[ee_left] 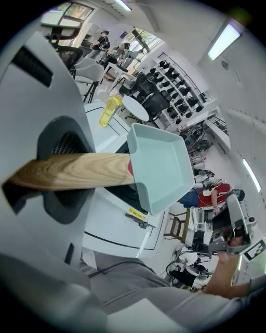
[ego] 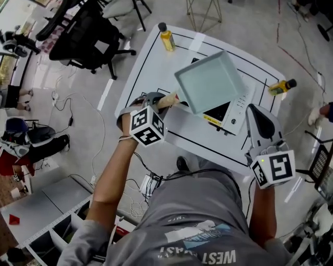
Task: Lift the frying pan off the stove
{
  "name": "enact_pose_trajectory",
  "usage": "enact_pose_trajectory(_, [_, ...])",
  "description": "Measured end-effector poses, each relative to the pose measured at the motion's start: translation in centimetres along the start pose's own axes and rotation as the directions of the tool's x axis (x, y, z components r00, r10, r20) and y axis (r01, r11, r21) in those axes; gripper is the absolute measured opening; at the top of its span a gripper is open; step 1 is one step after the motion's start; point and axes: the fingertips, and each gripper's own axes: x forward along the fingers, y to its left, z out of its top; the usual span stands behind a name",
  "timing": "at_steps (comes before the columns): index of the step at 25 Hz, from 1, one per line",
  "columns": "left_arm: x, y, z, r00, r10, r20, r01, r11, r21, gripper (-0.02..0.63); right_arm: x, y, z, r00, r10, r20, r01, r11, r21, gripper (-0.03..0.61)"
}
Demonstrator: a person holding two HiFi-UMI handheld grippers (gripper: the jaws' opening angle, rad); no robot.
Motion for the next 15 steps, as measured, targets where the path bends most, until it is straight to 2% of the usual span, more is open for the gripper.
enact_pose_trajectory(15, [-6.9,1.0,-0.5,0.99,0.12,0.077,-0.115,0.991,-0.064,0.08,-1.9,2.2,4.2,0.997,-0.019,0.073,0.025,0.996,-0.084,0.012])
